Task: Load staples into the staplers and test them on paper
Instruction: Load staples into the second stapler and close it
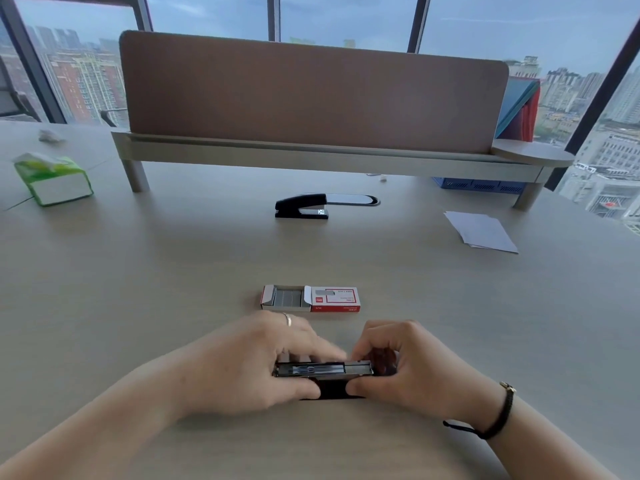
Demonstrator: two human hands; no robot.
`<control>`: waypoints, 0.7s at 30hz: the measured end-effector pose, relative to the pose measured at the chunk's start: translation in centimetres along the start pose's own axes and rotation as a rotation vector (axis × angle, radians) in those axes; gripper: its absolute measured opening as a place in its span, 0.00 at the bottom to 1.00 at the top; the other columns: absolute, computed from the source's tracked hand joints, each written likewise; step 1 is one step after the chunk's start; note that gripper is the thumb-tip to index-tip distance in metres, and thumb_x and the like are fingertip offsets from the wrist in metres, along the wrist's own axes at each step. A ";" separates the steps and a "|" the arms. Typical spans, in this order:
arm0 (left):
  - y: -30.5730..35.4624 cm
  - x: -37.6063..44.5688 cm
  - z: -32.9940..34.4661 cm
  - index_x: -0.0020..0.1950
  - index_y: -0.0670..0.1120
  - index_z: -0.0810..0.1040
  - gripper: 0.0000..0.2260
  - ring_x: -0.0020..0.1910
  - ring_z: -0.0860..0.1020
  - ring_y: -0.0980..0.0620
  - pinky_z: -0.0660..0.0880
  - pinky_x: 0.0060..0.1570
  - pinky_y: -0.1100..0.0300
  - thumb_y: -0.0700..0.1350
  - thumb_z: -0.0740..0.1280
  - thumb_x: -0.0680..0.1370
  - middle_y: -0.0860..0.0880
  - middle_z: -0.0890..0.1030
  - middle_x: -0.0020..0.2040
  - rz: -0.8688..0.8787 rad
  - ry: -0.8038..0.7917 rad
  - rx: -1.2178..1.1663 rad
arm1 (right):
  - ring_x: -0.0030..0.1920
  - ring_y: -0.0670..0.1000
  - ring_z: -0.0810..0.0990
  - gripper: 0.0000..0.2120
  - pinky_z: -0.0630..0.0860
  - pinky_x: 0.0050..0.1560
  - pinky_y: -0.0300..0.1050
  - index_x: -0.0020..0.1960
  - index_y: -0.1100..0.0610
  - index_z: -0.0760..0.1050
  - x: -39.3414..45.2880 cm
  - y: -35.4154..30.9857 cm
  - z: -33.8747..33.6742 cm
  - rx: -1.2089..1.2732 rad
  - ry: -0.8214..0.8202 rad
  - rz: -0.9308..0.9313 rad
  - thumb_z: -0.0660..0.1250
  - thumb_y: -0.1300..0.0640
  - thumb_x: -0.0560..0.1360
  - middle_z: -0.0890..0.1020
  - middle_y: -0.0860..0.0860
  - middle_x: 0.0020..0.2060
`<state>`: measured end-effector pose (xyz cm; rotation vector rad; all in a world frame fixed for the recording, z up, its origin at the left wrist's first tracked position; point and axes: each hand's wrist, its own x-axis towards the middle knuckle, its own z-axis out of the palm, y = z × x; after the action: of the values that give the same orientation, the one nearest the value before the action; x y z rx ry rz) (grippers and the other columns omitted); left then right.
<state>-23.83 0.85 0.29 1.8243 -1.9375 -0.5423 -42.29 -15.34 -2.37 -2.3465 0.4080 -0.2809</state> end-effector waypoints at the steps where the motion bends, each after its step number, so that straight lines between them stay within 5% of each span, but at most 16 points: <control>1: -0.3 -0.5 -0.4 0.63 0.69 0.74 0.22 0.50 0.79 0.60 0.75 0.50 0.66 0.52 0.74 0.73 0.64 0.80 0.53 -0.049 0.014 -0.042 | 0.33 0.42 0.75 0.09 0.74 0.37 0.41 0.41 0.48 0.82 0.0 0.1 0.0 -0.002 0.001 0.005 0.78 0.48 0.64 0.79 0.41 0.36; 7: -2.8 -5.0 -1.6 0.52 0.65 0.76 0.17 0.45 0.79 0.62 0.73 0.43 0.71 0.52 0.77 0.68 0.65 0.79 0.48 -0.271 0.109 -0.017 | 0.33 0.41 0.74 0.11 0.71 0.37 0.39 0.39 0.47 0.80 0.2 0.0 0.3 0.002 0.000 0.036 0.77 0.44 0.62 0.78 0.38 0.37; 12: -3.2 -7.0 -2.2 0.49 0.61 0.80 0.12 0.38 0.77 0.58 0.70 0.36 0.70 0.51 0.78 0.69 0.61 0.80 0.44 -0.290 0.168 -0.024 | 0.33 0.42 0.73 0.13 0.70 0.37 0.40 0.39 0.51 0.81 0.1 -0.3 0.9 0.010 0.010 0.045 0.79 0.45 0.62 0.80 0.48 0.38; 15: -2.5 -6.8 -3.0 0.46 0.63 0.83 0.11 0.41 0.78 0.57 0.73 0.39 0.67 0.51 0.79 0.67 0.59 0.79 0.45 -0.255 0.191 0.019 | 0.31 0.42 0.71 0.11 0.69 0.35 0.37 0.39 0.52 0.81 0.0 -0.7 1.1 0.021 0.014 0.060 0.80 0.50 0.63 0.79 0.45 0.35; 18: -1.1 -5.9 -4.1 0.50 0.66 0.82 0.16 0.44 0.78 0.59 0.75 0.43 0.62 0.56 0.78 0.65 0.61 0.78 0.45 -0.237 0.200 0.171 | 0.31 0.42 0.71 0.11 0.68 0.35 0.37 0.39 0.53 0.81 -0.1 -0.8 1.3 0.021 0.029 0.075 0.80 0.50 0.63 0.78 0.42 0.35; 21: 1.0 -4.5 -4.8 0.58 0.67 0.76 0.26 0.44 0.78 0.61 0.74 0.43 0.67 0.55 0.80 0.62 0.62 0.80 0.44 -0.180 0.280 0.179 | 0.31 0.42 0.71 0.12 0.68 0.35 0.38 0.39 0.55 0.81 -0.2 -0.7 1.4 0.036 0.037 0.087 0.80 0.51 0.63 0.77 0.43 0.35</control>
<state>-21.77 5.39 4.65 2.0737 -1.6900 -0.1578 -41.88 -13.90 -2.83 -2.2848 0.5173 -0.2888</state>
